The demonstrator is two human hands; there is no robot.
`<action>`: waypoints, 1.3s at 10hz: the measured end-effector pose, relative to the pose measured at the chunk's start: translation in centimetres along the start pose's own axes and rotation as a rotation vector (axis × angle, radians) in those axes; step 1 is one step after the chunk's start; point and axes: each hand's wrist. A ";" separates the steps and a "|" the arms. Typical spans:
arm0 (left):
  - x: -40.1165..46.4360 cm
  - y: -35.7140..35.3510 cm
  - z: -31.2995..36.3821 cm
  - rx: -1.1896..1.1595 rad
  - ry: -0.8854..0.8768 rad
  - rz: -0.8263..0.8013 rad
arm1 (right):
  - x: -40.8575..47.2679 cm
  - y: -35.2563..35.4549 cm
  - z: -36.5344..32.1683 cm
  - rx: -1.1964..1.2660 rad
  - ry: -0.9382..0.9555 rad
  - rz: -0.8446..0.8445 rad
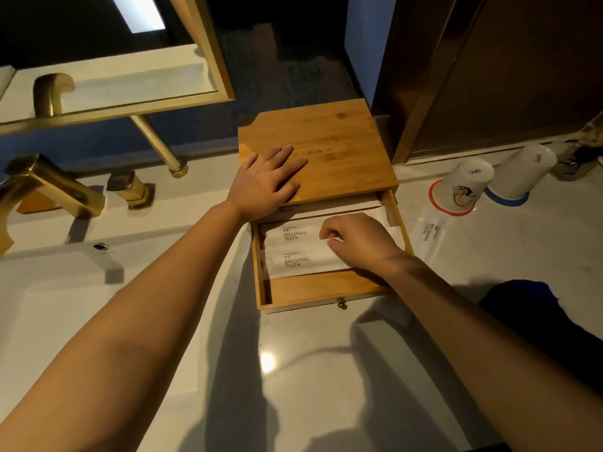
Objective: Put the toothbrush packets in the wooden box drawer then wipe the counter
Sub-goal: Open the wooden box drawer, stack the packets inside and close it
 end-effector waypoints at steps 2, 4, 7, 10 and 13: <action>-0.1 -0.1 0.1 -0.010 -0.007 0.008 | -3.6 0.4 -0.9 -0.212 -0.012 0.181; -0.1 0.0 0.0 -0.021 -0.007 0.022 | -8.5 -1.8 -2.9 -0.233 -0.226 -0.144; -0.1 -0.1 0.0 -0.018 0.001 0.008 | -7.5 -3.1 -3.4 -0.353 -0.312 -0.238; -0.1 0.1 0.1 -0.009 0.000 0.001 | -5.8 -2.9 -1.7 -0.251 -0.237 -0.342; -0.2 0.2 0.1 -0.012 -0.001 -0.005 | -5.6 -2.0 -0.3 -0.158 -0.160 -0.388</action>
Point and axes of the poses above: each hand's wrist, its own x-axis towards the middle knuckle, its own y-axis out of the back of the hand, z = x × y, and after that the axes turned 6 degrees about -x, right-handed
